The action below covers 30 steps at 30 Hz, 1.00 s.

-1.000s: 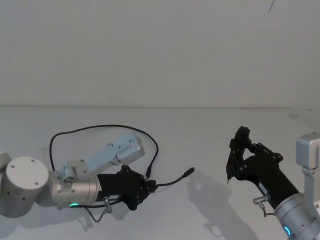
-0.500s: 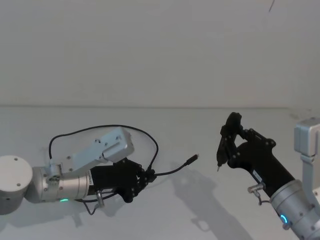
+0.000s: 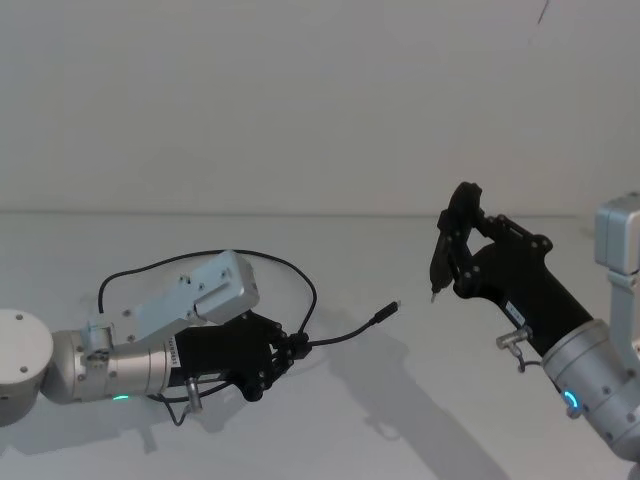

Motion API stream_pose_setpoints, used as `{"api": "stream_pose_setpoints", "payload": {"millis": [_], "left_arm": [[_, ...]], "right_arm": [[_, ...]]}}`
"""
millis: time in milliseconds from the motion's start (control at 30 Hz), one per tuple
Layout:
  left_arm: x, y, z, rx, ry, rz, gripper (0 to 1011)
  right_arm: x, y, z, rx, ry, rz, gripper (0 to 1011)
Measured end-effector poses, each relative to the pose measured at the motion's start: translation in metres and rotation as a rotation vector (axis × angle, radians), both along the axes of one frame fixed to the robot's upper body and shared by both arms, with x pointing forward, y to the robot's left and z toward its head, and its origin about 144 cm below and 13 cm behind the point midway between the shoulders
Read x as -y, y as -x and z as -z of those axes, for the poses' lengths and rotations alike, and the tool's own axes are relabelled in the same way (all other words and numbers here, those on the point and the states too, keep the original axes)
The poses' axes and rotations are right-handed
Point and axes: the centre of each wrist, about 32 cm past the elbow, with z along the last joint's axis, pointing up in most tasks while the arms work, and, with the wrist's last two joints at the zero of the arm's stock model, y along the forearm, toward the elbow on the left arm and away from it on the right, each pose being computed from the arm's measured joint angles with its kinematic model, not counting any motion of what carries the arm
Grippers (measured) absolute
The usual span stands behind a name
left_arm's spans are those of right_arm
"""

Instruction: Pick up the data cable with the one hand.

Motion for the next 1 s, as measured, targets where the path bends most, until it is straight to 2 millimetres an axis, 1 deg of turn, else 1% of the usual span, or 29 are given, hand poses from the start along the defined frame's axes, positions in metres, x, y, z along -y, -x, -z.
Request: {"api": "stream_pose_setpoints", "payload": {"millis": [367,1000], "left_arm": [[-0.001,0.0,-0.001,0.01,0.005,0.005,36],[-0.002,0.001,-0.002,0.015,0.008,0.009,36]], "right_arm": [[-0.001,-0.008,-0.006,-0.006,-0.031,-0.022,279],[-0.005,-0.019,-0.001,-0.049,-0.093,-0.05,279]]}}
